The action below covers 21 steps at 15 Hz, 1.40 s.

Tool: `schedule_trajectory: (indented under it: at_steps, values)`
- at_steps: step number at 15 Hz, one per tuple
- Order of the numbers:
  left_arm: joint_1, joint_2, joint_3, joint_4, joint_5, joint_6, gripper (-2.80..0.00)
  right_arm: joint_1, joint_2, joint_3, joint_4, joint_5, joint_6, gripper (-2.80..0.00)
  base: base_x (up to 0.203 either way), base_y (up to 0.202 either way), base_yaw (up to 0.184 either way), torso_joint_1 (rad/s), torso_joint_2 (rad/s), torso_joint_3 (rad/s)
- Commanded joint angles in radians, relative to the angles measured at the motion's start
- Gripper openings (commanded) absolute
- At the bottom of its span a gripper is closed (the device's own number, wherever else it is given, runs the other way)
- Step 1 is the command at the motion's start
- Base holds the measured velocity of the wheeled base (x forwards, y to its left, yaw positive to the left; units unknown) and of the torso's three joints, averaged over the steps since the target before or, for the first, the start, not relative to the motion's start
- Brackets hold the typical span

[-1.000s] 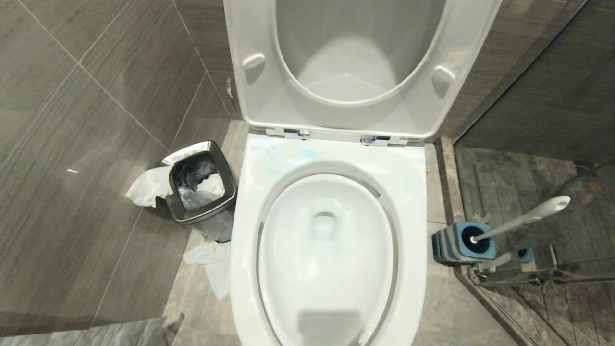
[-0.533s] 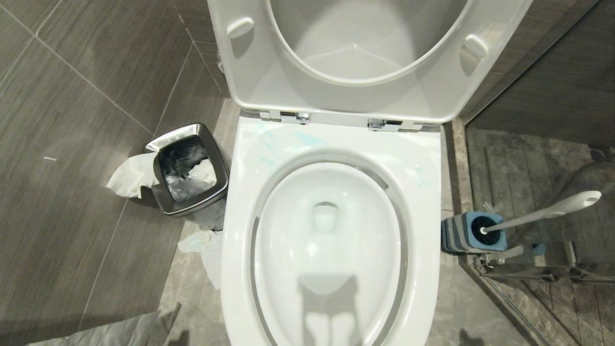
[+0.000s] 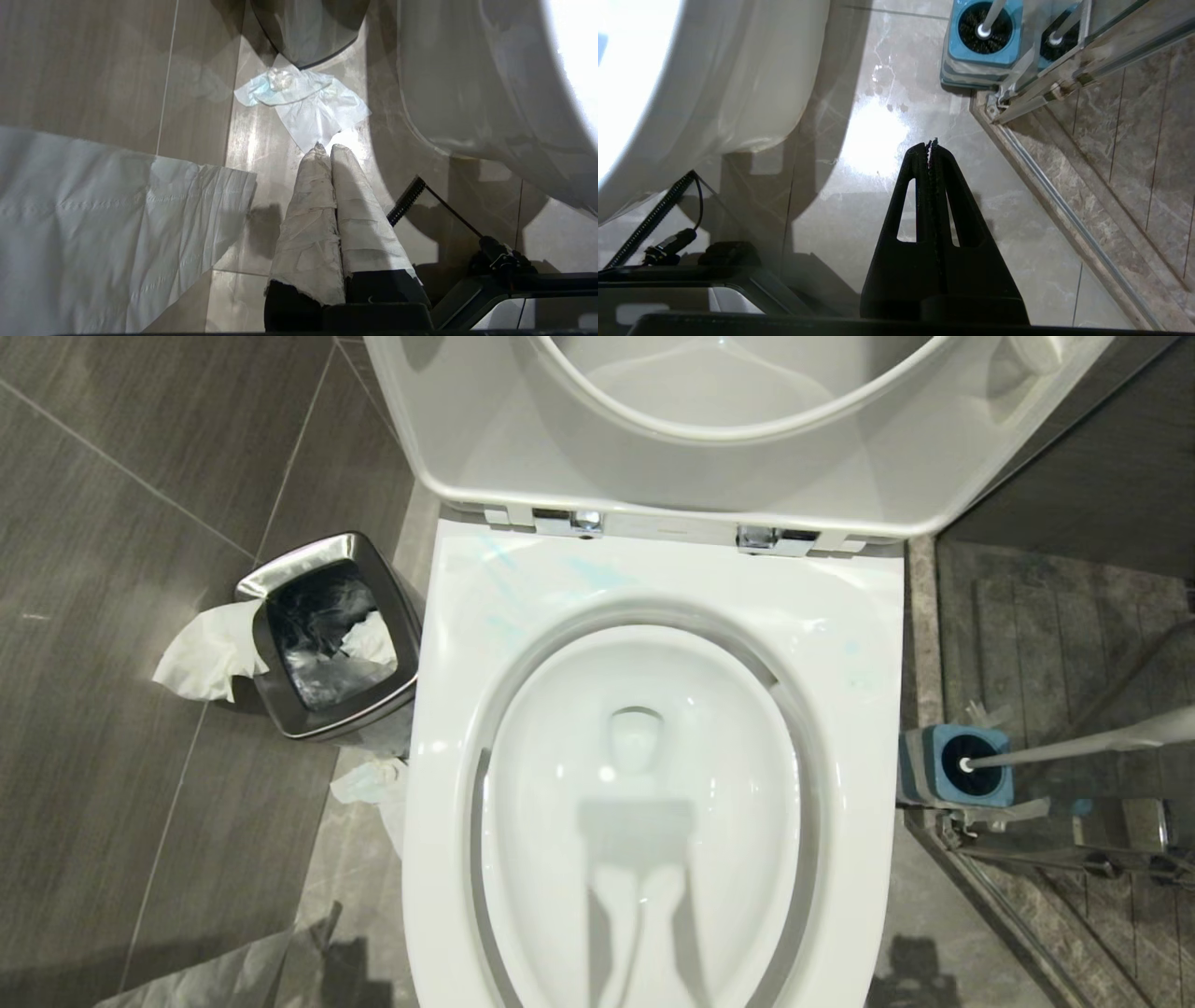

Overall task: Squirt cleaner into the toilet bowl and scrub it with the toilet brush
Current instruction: Pour in the cleaning agent

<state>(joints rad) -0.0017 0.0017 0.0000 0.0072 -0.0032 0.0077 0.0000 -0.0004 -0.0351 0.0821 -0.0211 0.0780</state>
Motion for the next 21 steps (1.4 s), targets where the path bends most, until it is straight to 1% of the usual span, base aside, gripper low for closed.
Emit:
schedule_trajectory:
  at_steps: [1,7,10,11,12,13,16,18,21]
  values:
    - [0.0,0.001,0.002,0.0,0.0,0.0,-2.8,0.0,0.0,0.0,0.001,0.0,0.0,-2.8,0.0,0.0,0.0,0.004,0.01,-0.2]
    - [0.0,0.001,0.002,0.0,0.0,0.0,-2.8,0.0,0.0,0.0,0.001,0.0,0.0,-2.8,0.0,0.0,0.0,0.003,0.0,-0.196]
    - [0.0,0.001,0.002,0.0,0.0,-0.002,-2.8,0.0,0.0,-0.002,0.008,0.0,0.0,-2.8,0.0,0.0,0.0,0.006,0.0,-0.061]
    - [0.0,0.001,0.002,0.0,0.0,-0.005,-2.8,0.0,0.001,-0.011,0.02,-0.003,-0.003,-2.8,0.0,0.0,0.0,0.0,0.0,0.0]
    - [0.0,0.001,0.002,0.0,0.0,-0.005,-2.8,-0.001,0.005,-0.028,0.072,-0.009,-0.007,-2.8,0.0,0.0,0.0,0.0,0.0,0.0]
    - [-0.001,0.001,0.002,0.0,0.0,-0.005,-2.8,0.0,0.01,-0.075,0.139,-0.013,-0.008,-2.8,0.0,0.0,0.0,0.0,0.0,0.0]
    - [0.0,0.001,0.002,0.0,0.0,-0.005,-2.8,0.0,0.084,-0.295,0.418,-0.016,-0.006,-2.8,0.0,0.0,0.0,0.0,0.0,0.0]
    - [0.0,0.001,0.002,0.0,0.0,-0.005,-2.8,0.0,0.205,-0.382,0.477,-0.014,-0.004,-2.8,0.0,0.0,0.0,0.0,0.0,0.0]
    - [0.0,0.001,0.002,0.0,0.0,-0.005,-2.8,0.0,0.428,-0.494,0.496,-0.007,-0.004,-2.8,0.0,0.0,0.0,0.0,0.0,0.0]
